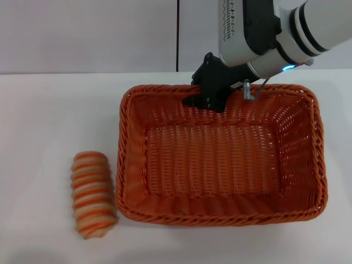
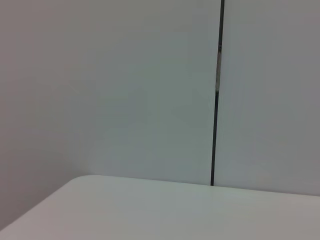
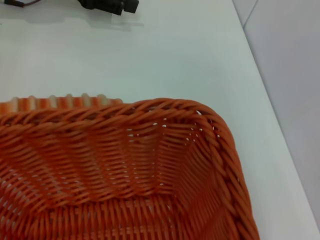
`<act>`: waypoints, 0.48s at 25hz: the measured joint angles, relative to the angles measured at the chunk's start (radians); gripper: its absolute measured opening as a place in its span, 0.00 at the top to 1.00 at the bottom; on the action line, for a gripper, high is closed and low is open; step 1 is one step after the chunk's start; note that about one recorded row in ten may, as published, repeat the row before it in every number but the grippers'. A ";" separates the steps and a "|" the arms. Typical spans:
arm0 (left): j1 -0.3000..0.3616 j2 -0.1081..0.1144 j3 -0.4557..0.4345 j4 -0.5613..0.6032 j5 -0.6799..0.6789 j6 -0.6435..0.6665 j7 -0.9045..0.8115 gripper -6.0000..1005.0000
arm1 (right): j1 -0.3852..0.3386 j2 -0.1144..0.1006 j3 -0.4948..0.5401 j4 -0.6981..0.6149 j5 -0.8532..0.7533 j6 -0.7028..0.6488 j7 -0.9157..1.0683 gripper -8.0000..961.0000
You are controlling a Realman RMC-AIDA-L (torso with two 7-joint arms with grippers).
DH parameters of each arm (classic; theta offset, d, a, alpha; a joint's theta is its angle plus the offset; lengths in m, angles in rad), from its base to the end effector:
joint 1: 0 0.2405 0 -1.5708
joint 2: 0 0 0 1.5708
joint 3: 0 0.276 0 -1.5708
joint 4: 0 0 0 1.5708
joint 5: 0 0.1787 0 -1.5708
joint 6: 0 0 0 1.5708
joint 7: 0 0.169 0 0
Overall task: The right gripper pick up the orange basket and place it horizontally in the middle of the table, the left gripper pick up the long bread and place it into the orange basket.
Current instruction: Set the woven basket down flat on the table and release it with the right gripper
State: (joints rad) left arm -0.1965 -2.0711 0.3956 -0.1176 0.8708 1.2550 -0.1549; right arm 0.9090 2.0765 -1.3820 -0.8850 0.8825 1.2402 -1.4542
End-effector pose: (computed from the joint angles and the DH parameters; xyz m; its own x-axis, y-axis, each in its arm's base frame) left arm -0.4283 0.2306 0.0119 0.6676 0.1609 0.7269 0.6940 0.2191 -0.6858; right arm 0.1320 0.3933 -0.0899 0.9782 0.1351 0.1580 0.1608 -0.9733 -0.1637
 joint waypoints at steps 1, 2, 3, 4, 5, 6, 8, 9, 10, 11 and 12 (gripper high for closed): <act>0.000 0.000 0.000 0.000 0.001 0.000 0.000 0.25 | -0.005 0.000 -0.001 0.000 0.002 -0.007 0.000 0.77; 0.000 0.000 0.000 0.000 0.001 0.000 0.000 0.25 | -0.010 0.001 -0.001 -0.001 0.005 -0.012 -0.001 0.77; 0.000 0.000 0.000 0.000 0.001 0.000 0.000 0.25 | -0.014 0.001 -0.002 -0.002 0.009 -0.016 -0.003 0.77; 0.001 0.000 0.000 -0.001 0.001 -0.001 0.000 0.25 | -0.023 0.002 -0.003 -0.006 0.020 -0.022 -0.012 0.77; 0.001 0.000 0.000 -0.001 0.001 -0.001 0.000 0.25 | -0.023 0.002 -0.003 -0.006 0.020 -0.022 -0.012 0.76; 0.002 0.000 0.000 -0.001 0.002 -0.001 0.000 0.25 | -0.030 0.003 -0.006 -0.007 0.035 -0.028 -0.026 0.76; 0.003 0.001 0.000 -0.001 0.002 -0.002 0.000 0.25 | -0.032 0.003 -0.009 -0.007 0.041 -0.031 -0.033 0.76; 0.003 0.002 0.000 -0.001 0.003 -0.002 0.000 0.25 | -0.036 0.003 -0.026 -0.004 0.054 -0.033 -0.048 0.76; 0.003 0.002 0.000 -0.001 0.003 -0.002 0.000 0.25 | -0.036 0.003 -0.026 -0.004 0.054 -0.033 -0.048 0.75; 0.003 0.002 0.000 -0.001 0.004 -0.002 0.001 0.25 | -0.038 0.003 -0.036 -0.003 0.059 -0.033 -0.055 0.75; 0.003 0.002 0.000 -0.001 0.004 -0.002 0.002 0.25 | -0.039 0.004 -0.045 -0.003 0.062 -0.035 -0.058 0.75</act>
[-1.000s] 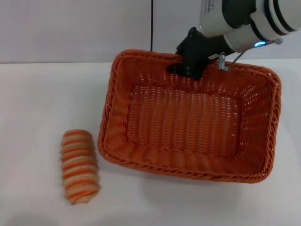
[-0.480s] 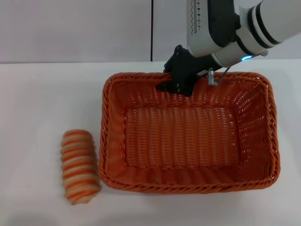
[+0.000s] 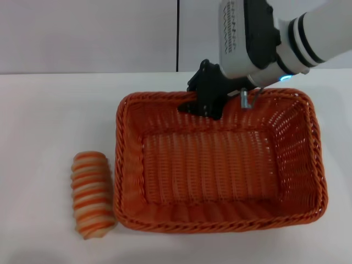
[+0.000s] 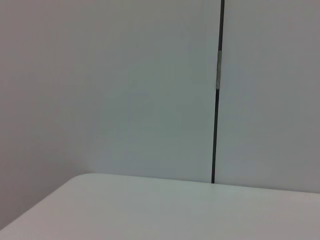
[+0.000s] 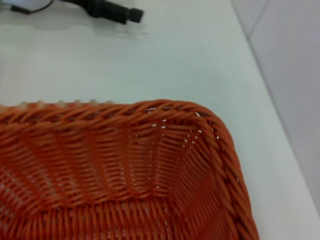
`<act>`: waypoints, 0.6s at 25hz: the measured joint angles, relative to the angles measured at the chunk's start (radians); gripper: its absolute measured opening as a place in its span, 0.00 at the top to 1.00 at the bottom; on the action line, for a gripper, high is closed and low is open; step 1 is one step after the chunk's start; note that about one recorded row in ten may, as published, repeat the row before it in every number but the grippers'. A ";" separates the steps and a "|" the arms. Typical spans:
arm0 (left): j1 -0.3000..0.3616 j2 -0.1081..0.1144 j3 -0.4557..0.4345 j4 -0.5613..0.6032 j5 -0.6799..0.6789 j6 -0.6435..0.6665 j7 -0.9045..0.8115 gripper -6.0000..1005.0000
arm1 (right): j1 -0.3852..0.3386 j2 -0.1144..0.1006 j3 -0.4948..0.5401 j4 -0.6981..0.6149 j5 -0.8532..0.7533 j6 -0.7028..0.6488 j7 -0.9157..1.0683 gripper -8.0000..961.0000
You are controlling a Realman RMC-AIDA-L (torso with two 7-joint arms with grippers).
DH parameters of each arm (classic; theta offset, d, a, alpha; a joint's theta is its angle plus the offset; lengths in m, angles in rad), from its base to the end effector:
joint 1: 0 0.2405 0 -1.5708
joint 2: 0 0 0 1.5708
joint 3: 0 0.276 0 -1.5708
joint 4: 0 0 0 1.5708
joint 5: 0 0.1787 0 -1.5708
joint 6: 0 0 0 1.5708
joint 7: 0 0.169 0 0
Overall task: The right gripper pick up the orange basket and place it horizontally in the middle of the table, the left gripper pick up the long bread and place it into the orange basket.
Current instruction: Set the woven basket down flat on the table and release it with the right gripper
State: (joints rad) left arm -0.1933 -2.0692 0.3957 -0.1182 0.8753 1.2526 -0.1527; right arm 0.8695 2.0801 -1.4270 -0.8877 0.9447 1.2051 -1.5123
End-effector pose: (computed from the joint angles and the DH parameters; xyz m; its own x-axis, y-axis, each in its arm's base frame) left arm -0.4293 0.2293 0.0118 0.6697 0.1668 0.7237 0.6910 0.2172 -0.6895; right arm 0.1367 0.3853 -0.0972 0.9771 0.1708 0.1269 0.1898 -0.9692 -0.1571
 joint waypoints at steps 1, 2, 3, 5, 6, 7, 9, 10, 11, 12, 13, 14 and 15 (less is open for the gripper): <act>0.000 0.000 0.000 0.000 0.001 0.000 0.001 0.25 | -0.002 0.000 -0.008 0.000 0.002 -0.003 -0.002 0.75; 0.000 0.000 0.000 0.000 0.001 0.000 0.001 0.25 | -0.006 0.001 -0.026 0.001 0.004 -0.020 -0.001 0.75; 0.000 0.000 0.000 0.000 0.001 0.000 0.001 0.25 | -0.006 0.001 -0.026 0.001 0.004 -0.020 -0.001 0.75; 0.000 0.000 0.000 0.000 0.001 0.000 0.001 0.25 | -0.010 0.003 -0.037 0.001 0.006 -0.042 0.003 0.74; 0.000 0.000 0.000 0.000 0.001 0.000 0.002 0.25 | -0.012 0.003 -0.039 0.001 0.006 -0.049 0.006 0.74; 0.001 0.000 0.000 0.000 0.001 0.000 0.002 0.25 | -0.015 0.004 -0.041 0.001 0.007 -0.059 0.008 0.74; 0.002 0.000 0.000 0.000 0.000 -0.001 0.002 0.25 | -0.018 0.004 -0.041 0.000 0.007 -0.063 0.008 0.74; 0.002 0.000 0.000 0.000 0.000 -0.001 0.002 0.25 | -0.018 0.004 -0.041 0.000 0.007 -0.063 0.008 0.71; 0.003 0.000 0.000 0.000 0.000 -0.001 0.001 0.25 | -0.020 0.004 -0.043 -0.002 0.007 -0.063 0.009 0.69; 0.003 0.000 0.000 0.000 0.000 -0.001 0.001 0.25 | -0.024 0.004 -0.048 -0.010 0.007 -0.063 0.010 0.67; 0.003 0.000 0.000 0.000 0.000 -0.001 0.001 0.25 | -0.024 0.004 -0.048 -0.010 0.007 -0.063 0.010 0.65; 0.003 0.000 0.000 0.000 -0.001 -0.001 0.001 0.25 | -0.026 0.004 -0.051 -0.015 0.007 -0.064 0.012 0.63; 0.003 0.000 0.000 0.000 -0.002 -0.002 0.001 0.26 | -0.028 0.005 -0.055 -0.021 0.007 -0.064 0.016 0.60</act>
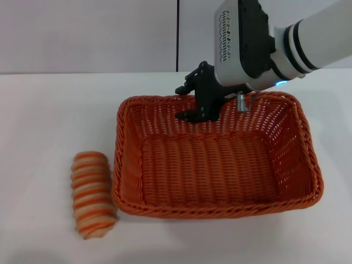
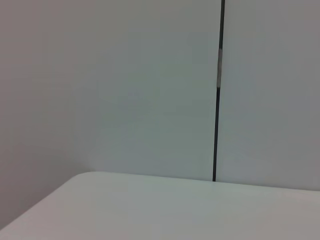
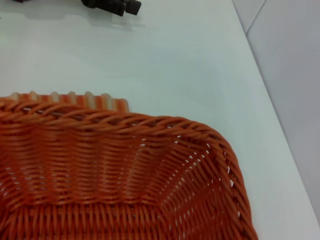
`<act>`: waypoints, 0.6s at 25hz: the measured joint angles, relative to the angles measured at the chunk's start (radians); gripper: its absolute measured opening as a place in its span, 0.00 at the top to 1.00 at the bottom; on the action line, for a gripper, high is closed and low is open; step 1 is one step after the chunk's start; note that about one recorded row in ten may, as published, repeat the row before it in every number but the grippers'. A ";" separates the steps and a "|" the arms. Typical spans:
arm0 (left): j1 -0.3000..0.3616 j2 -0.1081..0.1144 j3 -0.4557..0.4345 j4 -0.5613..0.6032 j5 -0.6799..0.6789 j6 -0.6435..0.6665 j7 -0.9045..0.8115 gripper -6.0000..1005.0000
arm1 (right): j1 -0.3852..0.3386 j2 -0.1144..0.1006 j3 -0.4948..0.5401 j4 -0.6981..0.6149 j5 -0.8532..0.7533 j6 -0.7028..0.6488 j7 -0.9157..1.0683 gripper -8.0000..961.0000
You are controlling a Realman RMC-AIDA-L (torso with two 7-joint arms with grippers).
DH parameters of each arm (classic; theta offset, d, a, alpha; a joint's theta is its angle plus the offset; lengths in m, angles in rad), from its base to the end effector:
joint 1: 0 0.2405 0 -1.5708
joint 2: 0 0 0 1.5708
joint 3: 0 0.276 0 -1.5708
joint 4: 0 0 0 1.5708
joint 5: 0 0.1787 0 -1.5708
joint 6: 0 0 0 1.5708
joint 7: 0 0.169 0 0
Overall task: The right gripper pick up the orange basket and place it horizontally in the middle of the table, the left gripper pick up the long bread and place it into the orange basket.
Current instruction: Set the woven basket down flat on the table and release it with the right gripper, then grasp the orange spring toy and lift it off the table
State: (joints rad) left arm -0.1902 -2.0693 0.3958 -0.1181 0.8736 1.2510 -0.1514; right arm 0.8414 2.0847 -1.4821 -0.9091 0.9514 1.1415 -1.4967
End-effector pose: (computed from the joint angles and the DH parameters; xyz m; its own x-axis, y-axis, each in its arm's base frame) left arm -0.4304 0.2279 0.0118 0.6694 0.1703 0.7232 0.6893 0.2209 -0.6900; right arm 0.1396 0.3846 -0.1026 0.9751 0.1757 0.1355 0.1997 -0.9612 -0.1904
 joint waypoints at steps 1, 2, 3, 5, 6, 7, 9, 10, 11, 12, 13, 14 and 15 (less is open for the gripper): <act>0.000 0.000 0.000 0.000 0.000 0.000 0.000 0.26 | -0.004 0.000 -0.007 -0.011 0.000 0.000 0.008 0.58; 0.000 0.001 0.003 0.000 0.001 -0.001 -0.003 0.26 | -0.010 0.000 -0.016 -0.024 0.000 0.001 0.017 0.56; 0.000 0.001 0.003 0.000 0.001 -0.001 -0.003 0.26 | -0.018 0.000 -0.028 -0.042 0.000 0.001 0.029 0.54; 0.000 0.003 0.006 0.000 0.002 -0.002 -0.004 0.26 | -0.040 0.000 -0.055 -0.085 0.000 0.001 0.048 0.52; 0.000 0.003 0.006 0.001 0.003 -0.002 -0.004 0.26 | -0.056 0.000 -0.065 -0.119 0.000 0.001 0.059 0.51; 0.002 0.004 0.007 0.002 0.002 -0.002 -0.004 0.26 | -0.095 -0.001 -0.076 -0.198 0.000 0.000 0.081 0.51; 0.004 0.005 0.014 0.004 0.003 0.001 -0.008 0.26 | -0.143 -0.001 -0.078 -0.292 0.000 0.001 0.107 0.50; 0.009 0.007 0.032 0.011 0.003 0.007 -0.021 0.26 | -0.143 -0.001 -0.078 -0.292 0.000 0.001 0.107 0.50; 0.013 0.008 0.050 0.019 0.004 0.012 -0.036 0.26 | -0.172 -0.001 -0.078 -0.342 0.000 0.001 0.123 0.50; 0.028 0.012 0.129 0.062 0.005 0.025 -0.108 0.26 | -0.234 -0.001 -0.078 -0.442 0.007 -0.004 0.149 0.50; 0.028 0.012 0.129 0.062 0.005 0.025 -0.108 0.26 | -0.234 -0.001 -0.078 -0.442 0.007 -0.004 0.149 0.50; 0.042 0.015 0.190 0.100 0.006 0.030 -0.165 0.26 | -0.271 -0.001 -0.078 -0.492 0.020 -0.012 0.158 0.50; 0.054 0.016 0.237 0.134 0.007 0.033 -0.212 0.26 | -0.318 -0.001 -0.078 -0.544 0.037 -0.022 0.165 0.50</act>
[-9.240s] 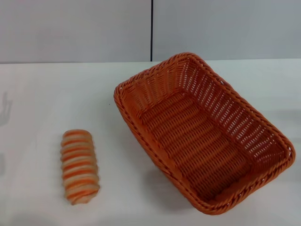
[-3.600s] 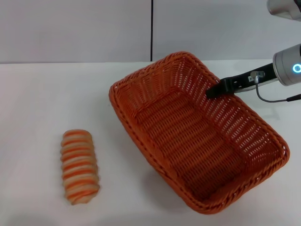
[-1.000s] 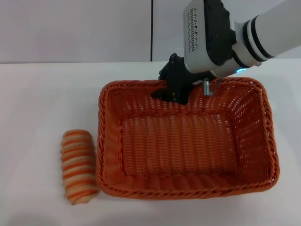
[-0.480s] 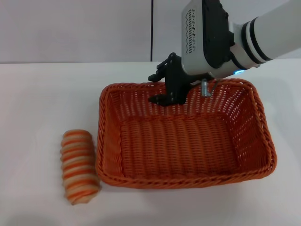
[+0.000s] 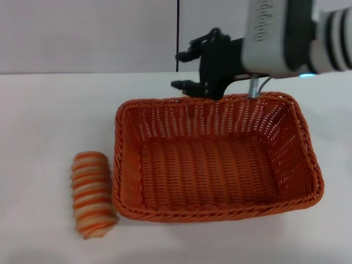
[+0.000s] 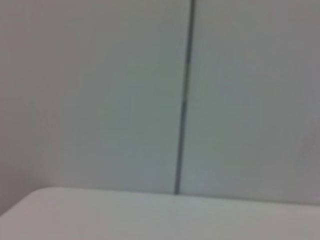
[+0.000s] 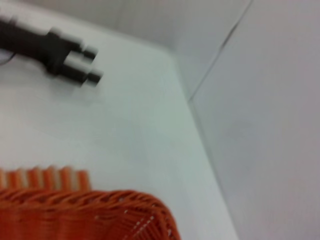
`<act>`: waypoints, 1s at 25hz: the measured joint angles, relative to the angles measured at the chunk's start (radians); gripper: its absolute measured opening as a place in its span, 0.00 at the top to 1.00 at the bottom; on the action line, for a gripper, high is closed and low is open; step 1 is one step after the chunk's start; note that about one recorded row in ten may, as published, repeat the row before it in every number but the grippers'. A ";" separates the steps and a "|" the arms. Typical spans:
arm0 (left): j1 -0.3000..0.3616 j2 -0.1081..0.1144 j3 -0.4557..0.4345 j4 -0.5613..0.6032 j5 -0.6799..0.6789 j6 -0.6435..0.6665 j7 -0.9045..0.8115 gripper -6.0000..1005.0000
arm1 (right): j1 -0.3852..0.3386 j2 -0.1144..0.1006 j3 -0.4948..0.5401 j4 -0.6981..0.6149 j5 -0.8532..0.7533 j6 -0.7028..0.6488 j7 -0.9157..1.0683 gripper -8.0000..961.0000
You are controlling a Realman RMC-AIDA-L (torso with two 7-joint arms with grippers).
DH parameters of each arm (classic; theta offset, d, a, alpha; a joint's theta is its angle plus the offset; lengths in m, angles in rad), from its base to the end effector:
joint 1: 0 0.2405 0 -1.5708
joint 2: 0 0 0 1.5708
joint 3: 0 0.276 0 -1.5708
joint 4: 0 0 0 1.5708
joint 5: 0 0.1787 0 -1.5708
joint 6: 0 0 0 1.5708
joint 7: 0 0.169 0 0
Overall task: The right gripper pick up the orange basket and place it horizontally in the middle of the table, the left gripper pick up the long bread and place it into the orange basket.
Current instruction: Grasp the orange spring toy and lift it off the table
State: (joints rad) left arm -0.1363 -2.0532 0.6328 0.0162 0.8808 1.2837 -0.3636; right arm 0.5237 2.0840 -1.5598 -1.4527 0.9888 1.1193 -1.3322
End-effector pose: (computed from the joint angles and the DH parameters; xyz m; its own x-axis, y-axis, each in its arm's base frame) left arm -0.4229 0.2235 0.0190 0.6601 0.1469 0.7366 0.7387 0.0509 -0.6721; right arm 0.1193 0.3486 -0.0587 0.9799 0.1982 -0.0238 0.1727 -0.9015 -0.3968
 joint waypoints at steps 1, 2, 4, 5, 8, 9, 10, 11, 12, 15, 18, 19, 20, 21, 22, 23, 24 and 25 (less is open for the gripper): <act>0.026 0.003 0.077 0.072 0.000 0.000 -0.093 0.26 | -0.038 0.000 0.001 -0.039 0.021 -0.013 0.001 0.50; 0.045 0.007 0.127 0.128 0.005 -0.001 -0.154 0.26 | -0.120 -0.001 0.005 -0.108 0.075 -0.049 -0.001 0.50; 0.087 0.019 0.215 0.240 0.029 -0.003 -0.278 0.26 | -0.175 -0.001 0.009 -0.141 0.117 -0.075 -0.014 0.50; 0.121 0.036 0.266 0.345 0.077 -0.001 -0.397 0.26 | -0.213 -0.001 0.015 -0.159 0.147 -0.093 -0.025 0.50; 0.153 0.058 0.287 0.496 0.193 0.004 -0.562 0.26 | -0.317 -0.002 0.040 -0.182 0.249 -0.131 -0.075 0.50; 0.153 0.058 0.287 0.496 0.193 0.004 -0.562 0.26 | -0.375 -0.002 0.069 -0.173 0.339 -0.137 -0.119 0.50; 0.160 0.064 0.285 0.558 0.253 0.008 -0.638 0.26 | -0.405 -0.002 0.089 -0.160 0.397 -0.137 -0.144 0.50; 0.168 0.074 0.270 0.677 0.370 0.030 -0.776 0.26 | -0.405 -0.002 0.089 -0.160 0.397 -0.137 -0.144 0.50; 0.167 0.077 0.257 0.725 0.420 0.049 -0.822 0.26 | -0.439 -0.002 0.122 -0.130 0.490 -0.126 -0.178 0.50; 0.151 0.077 0.205 0.834 0.543 0.127 -0.915 0.26 | -0.470 -0.004 0.172 -0.076 0.593 -0.089 -0.216 0.50; 0.119 0.071 0.147 0.909 0.652 0.216 -0.984 0.27 | -0.489 -0.003 0.246 0.012 0.717 -0.004 -0.276 0.50; 0.119 0.071 0.147 0.909 0.652 0.216 -0.984 0.27 | -0.494 -0.003 0.306 0.098 0.802 0.076 -0.331 0.50; 0.094 0.068 0.114 0.952 0.729 0.264 -1.028 0.27 | -0.494 -0.004 0.337 0.146 0.843 0.119 -0.360 0.50; 0.094 0.068 0.114 0.952 0.729 0.264 -1.028 0.27 | -0.494 -0.004 0.337 0.146 0.843 0.119 -0.360 0.50; 0.081 0.066 0.101 0.978 0.773 0.283 -1.055 0.27 | -0.494 -0.004 0.371 0.194 0.876 0.160 -0.392 0.50; 0.070 0.064 0.091 1.004 0.818 0.302 -1.081 0.27 | -0.494 -0.004 0.401 0.238 0.903 0.198 -0.423 0.50; 0.070 0.064 0.091 1.004 0.818 0.302 -1.081 0.27 | -0.494 -0.004 0.432 0.286 0.927 0.235 -0.455 0.50; 0.070 0.064 0.091 1.004 0.818 0.302 -1.081 0.27 | -0.494 -0.004 0.463 0.335 0.949 0.271 -0.491 0.50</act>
State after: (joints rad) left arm -0.0660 -1.9892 0.7236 1.0198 1.6987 1.5852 -1.4445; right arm 0.0294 2.0795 -1.0966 -1.1173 1.9382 1.3907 -1.8228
